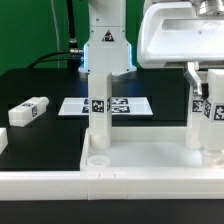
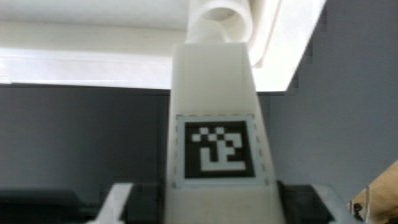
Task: Assemble desk
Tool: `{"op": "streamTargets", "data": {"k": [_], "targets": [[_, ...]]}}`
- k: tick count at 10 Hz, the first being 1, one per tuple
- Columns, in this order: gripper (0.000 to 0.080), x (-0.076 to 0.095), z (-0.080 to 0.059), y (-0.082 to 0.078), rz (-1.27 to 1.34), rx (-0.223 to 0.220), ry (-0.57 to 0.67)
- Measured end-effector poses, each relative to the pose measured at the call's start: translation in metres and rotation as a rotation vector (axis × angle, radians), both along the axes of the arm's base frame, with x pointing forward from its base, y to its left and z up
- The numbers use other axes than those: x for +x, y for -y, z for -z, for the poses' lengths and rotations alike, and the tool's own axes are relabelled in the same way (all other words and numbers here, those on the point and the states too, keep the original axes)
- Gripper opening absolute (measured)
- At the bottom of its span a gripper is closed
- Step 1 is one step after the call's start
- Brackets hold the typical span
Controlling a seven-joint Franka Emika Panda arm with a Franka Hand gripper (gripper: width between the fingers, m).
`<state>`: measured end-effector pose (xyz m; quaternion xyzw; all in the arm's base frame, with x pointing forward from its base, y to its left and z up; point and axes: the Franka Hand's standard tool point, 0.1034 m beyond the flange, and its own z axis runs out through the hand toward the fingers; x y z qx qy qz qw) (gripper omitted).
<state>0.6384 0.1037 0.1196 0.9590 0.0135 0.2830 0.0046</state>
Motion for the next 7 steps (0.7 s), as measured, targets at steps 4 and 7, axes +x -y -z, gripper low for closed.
{"op": "streamTargets", "data": {"k": [4,7], "targets": [[0.0294,-0.0015,0.0008,-0.0056,-0.012,0.001,-0.003],[0.0294,-0.0031,0.0052,-0.0052,-0.022,-0.010,-0.026]]}}
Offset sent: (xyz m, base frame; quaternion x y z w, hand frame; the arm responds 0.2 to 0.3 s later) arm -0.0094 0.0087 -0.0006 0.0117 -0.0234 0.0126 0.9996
